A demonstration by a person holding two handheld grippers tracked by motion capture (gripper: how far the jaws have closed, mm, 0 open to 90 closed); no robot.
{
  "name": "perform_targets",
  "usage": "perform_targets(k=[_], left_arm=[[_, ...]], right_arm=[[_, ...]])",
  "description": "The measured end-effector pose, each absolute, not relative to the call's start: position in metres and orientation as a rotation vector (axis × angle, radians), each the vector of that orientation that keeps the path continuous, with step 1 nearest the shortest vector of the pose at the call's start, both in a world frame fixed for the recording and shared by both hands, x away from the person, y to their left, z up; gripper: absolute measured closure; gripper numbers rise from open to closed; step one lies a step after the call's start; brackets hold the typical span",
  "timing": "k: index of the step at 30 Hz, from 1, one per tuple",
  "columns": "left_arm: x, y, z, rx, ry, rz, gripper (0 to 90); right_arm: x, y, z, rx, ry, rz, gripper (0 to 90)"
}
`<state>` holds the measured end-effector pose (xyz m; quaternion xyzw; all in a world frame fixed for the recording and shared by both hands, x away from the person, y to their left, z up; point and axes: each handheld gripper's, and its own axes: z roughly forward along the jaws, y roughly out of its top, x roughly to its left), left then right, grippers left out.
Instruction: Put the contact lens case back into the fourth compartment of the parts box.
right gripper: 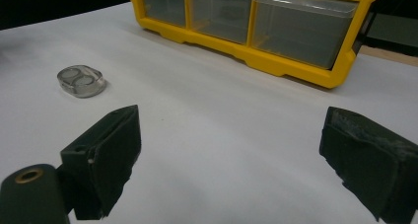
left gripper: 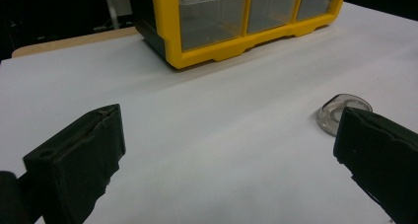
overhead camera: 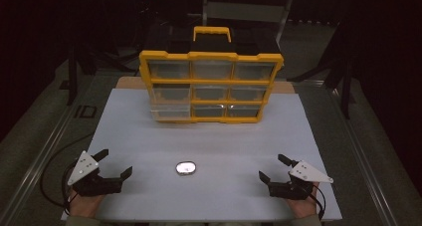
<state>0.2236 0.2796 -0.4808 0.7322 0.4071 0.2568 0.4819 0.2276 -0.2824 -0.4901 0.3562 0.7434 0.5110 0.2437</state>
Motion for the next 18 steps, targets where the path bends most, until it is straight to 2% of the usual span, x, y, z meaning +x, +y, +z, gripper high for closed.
perform_targets(k=[12,18], left_arm=[[0.226,0.272,-0.467,1.808,0.972,0.599,0.0],[0.231,0.257,-0.455,1.925,0.923,0.589,0.0]], right_arm=[[0.229,-0.28,-0.493,0.975,2.045,1.391,7.5],[0.229,-0.28,-0.493,0.972,2.047,1.383,7.5]])
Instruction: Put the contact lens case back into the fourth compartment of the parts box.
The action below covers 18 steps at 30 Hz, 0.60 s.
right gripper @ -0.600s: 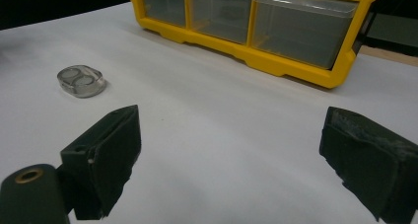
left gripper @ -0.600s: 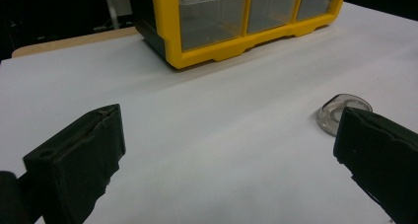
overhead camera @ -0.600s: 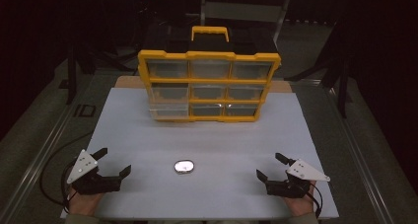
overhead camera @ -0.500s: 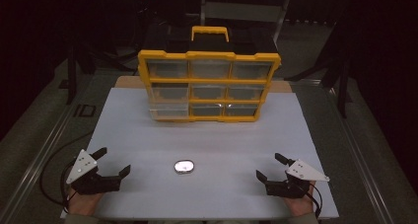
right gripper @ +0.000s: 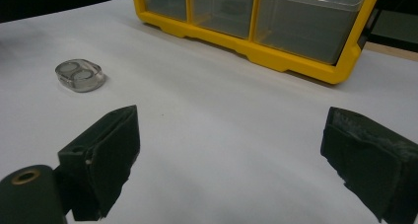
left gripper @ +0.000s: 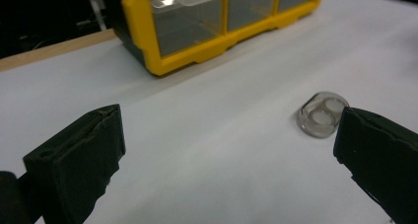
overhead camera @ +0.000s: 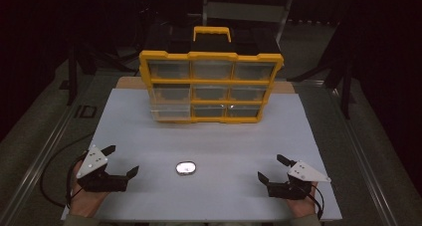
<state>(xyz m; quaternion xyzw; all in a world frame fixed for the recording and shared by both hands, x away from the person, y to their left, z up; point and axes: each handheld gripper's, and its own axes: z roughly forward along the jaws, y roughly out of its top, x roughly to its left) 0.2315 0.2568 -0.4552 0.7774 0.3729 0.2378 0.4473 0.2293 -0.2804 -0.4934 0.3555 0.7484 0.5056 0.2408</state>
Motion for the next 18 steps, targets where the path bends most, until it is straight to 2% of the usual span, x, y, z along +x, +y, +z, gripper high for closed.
perform_targets(k=[7,18], left_arm=[[0.243,0.237,-0.446,2.05,0.818,0.575,0.0],[0.253,0.224,-0.437,2.099,0.739,0.552,0.0]], right_arm=[[0.23,-0.28,-0.494,0.973,2.059,1.381,7.5],[0.231,-0.279,-0.495,0.977,2.069,1.383,7.5]])
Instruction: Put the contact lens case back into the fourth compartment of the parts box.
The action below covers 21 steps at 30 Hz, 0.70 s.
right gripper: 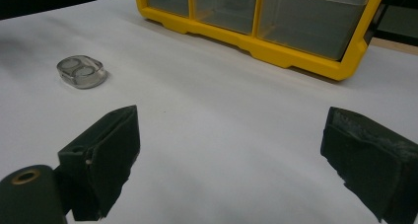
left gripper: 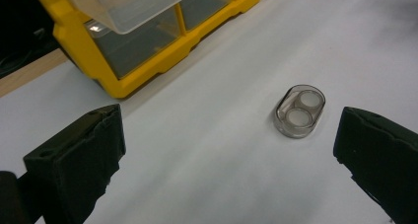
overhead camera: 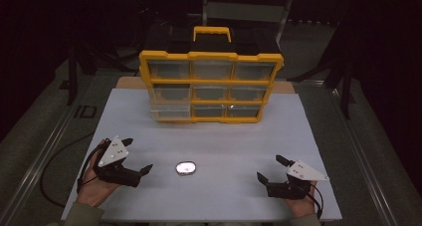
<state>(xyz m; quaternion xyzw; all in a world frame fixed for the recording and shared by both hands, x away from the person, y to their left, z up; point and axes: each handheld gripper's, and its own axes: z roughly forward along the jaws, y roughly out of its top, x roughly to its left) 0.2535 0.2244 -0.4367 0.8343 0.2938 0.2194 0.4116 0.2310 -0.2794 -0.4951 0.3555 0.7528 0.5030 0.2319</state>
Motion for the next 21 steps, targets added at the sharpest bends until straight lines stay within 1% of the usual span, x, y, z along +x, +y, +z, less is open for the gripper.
perform_targets(k=[21], left_arm=[[0.268,0.209,-0.427,2.232,0.635,0.491,0.0]], right_arm=[[0.231,-0.28,-0.496,0.984,2.071,1.383,7.5]])
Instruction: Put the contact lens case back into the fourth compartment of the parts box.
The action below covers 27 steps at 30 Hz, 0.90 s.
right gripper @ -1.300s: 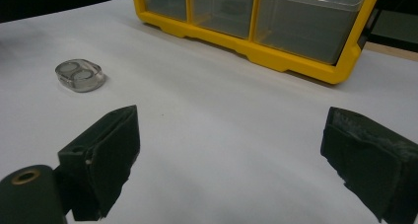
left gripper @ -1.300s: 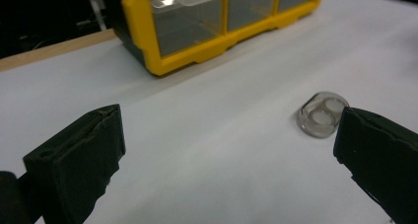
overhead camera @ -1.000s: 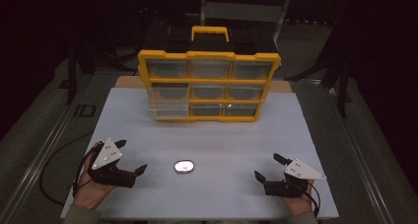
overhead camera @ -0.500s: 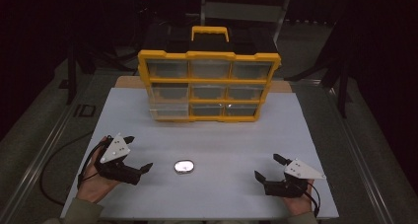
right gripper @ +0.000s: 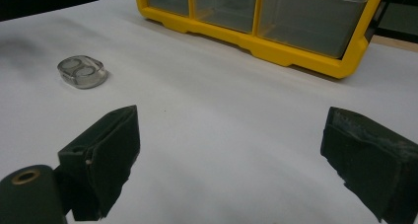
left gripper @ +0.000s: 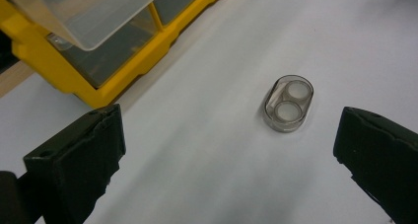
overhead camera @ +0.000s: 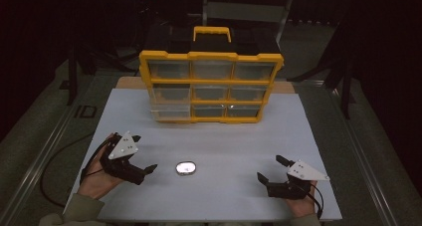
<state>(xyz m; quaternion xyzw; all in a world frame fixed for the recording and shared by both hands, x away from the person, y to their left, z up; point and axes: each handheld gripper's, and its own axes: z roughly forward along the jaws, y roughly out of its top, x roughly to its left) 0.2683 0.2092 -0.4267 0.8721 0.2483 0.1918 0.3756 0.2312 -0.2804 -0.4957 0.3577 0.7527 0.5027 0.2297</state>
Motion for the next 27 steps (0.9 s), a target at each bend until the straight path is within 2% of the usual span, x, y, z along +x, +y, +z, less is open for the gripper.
perform_targets(k=[27], left_arm=[[0.288,0.176,-0.434,2.411,0.523,0.381,0.0]], right_arm=[[0.231,-0.28,-0.496,0.982,2.075,1.39,7.5]])
